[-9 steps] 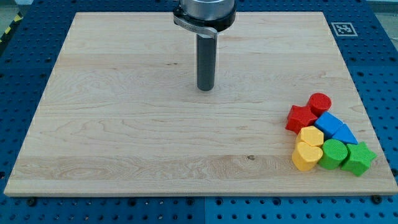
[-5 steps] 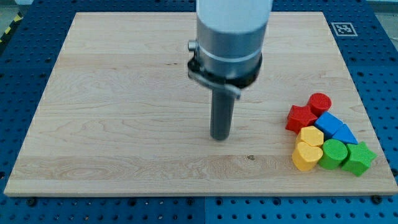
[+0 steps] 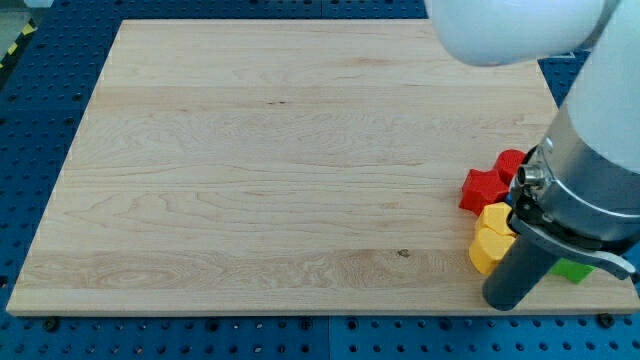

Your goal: Slide the green circle below the red circle

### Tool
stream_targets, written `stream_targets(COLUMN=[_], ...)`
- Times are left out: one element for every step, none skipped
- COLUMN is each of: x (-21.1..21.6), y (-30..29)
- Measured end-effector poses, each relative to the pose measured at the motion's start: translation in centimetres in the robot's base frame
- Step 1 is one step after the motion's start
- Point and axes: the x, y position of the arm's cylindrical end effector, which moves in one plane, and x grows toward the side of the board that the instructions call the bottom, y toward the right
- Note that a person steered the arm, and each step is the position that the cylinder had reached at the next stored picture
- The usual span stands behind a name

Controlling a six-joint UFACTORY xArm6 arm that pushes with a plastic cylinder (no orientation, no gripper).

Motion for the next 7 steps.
stream_targets(x=[0.0,0.0,0.0,-0.3,-0.8,-0.8,-1.3], y=[0.6,4.8,5.5,5.5,5.5,5.5,5.5])
